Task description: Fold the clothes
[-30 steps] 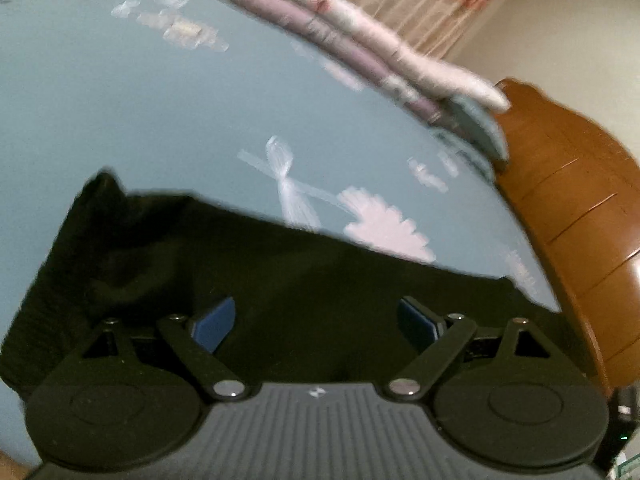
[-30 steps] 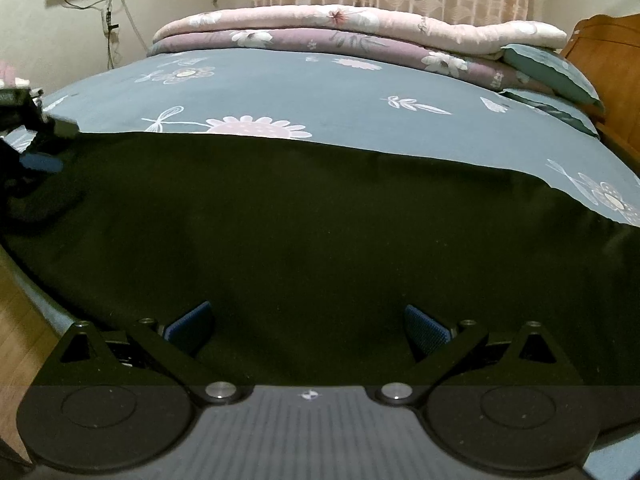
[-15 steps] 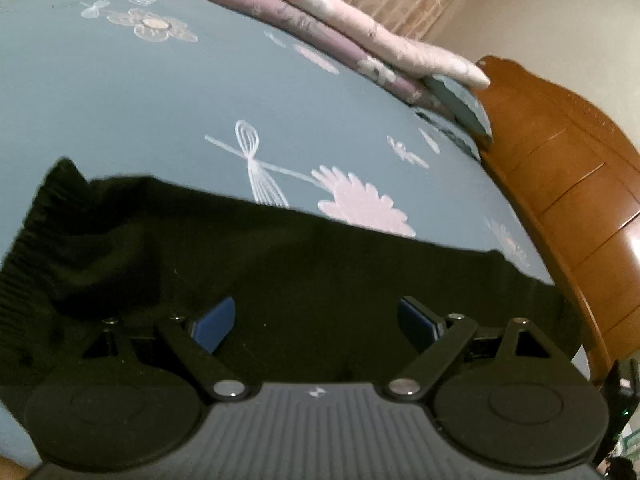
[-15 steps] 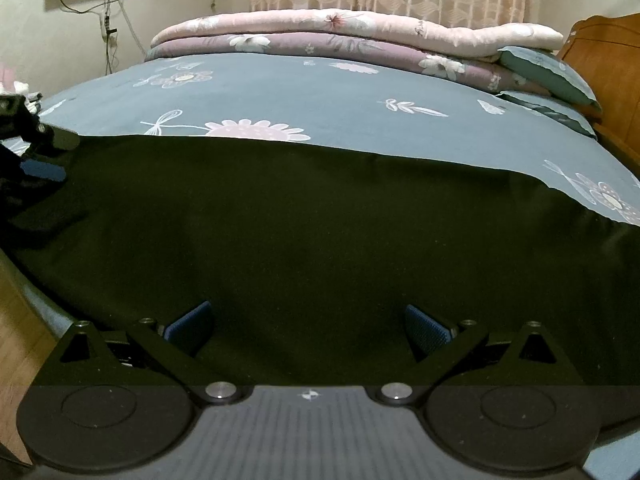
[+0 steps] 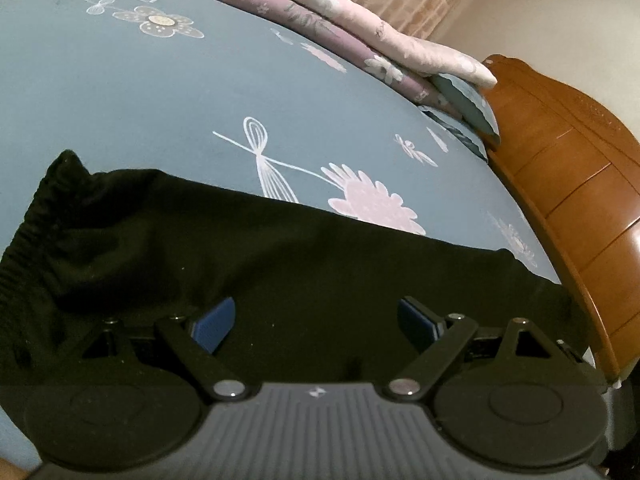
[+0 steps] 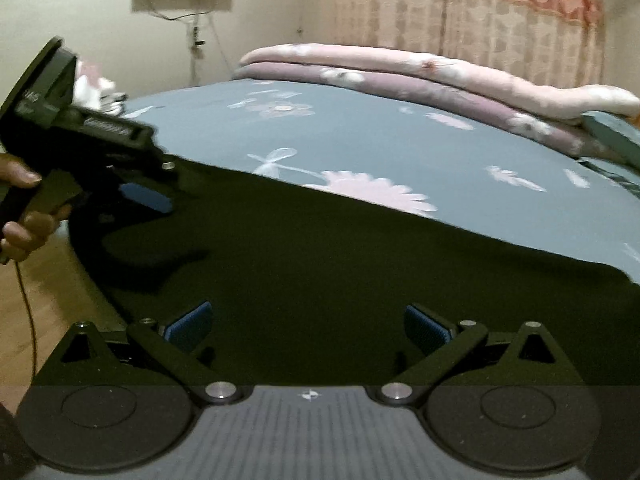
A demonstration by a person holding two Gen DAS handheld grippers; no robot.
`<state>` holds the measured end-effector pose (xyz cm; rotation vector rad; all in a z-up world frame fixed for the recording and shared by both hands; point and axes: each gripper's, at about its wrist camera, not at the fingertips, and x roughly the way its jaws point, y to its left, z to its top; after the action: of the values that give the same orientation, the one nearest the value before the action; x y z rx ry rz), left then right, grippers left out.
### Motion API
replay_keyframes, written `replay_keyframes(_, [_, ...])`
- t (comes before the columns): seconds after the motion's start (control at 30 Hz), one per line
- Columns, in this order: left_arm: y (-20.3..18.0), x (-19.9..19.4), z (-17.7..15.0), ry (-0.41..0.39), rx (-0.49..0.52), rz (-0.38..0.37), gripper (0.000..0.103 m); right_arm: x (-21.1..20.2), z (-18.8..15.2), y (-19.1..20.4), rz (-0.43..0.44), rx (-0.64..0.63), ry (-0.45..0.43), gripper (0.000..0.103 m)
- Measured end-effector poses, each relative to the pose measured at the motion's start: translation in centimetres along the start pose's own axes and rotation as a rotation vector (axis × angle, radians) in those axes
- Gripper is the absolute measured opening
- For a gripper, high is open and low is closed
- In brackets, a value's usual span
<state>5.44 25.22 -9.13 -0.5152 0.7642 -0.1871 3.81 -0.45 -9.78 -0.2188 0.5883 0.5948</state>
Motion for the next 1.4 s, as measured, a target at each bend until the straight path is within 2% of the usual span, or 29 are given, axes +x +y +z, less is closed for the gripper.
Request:
replay_keyframes(0.13, [0.3,-0.1,-0.2,-0.006,-0.003,-0.015,0.089,1.6,-1.0,1.2,-0.01,-0.035,0.064,0.103])
replay_keyframes(0.23, [0.3,-0.1,-0.2,-0.009,-0.009,-0.017,0.089,1.5,-1.4,0.4,0.009,0.03,0.054,0.103])
replay_keyframes(0.3, [0.0,-0.2,-0.1,-0.012,-0.005,-0.01,0.088,1.1,-1.4,0.4,0.009,0.026,0.053,0.103])
replay_keyframes(0.47, [-2.1,-0.7,-0.3,-0.033,0.076,-0.022,0.088,1.1,-1.1,0.9,0.032,0.015,0.042,0.103])
replay_keyframes(0.57, [-2.6,-0.3,-0.6,-0.013,0.106,-0.029,0.089,1.4,-0.9,1.3,0.054,0.012,0.048,0.103])
replay_keyframes(0.63, [-2.6,0.1,-0.9,0.005,0.109,-0.006,0.089,1.7,-1.2,1.6,0.055,0.007,0.051,0.103])
replay_keyframes(1.1, [-2.3,0.6,-1.4,0.007,0.113,0.003,0.093,1.4,-1.7,1.9,0.043,0.015,0.013,0.103])
replay_keyframes(1.23, [-2.3,-0.3,-1.0,0.005,0.085,-0.024,0.093,1.4,-1.6,1.8,0.04,0.017,0.014,0.103])
replay_keyframes(1.4, [-1.2,-3.7,0.4,-0.075,0.001,-0.079,0.093,1.5,-1.0,1.7,0.045,0.013,0.04,0.103])
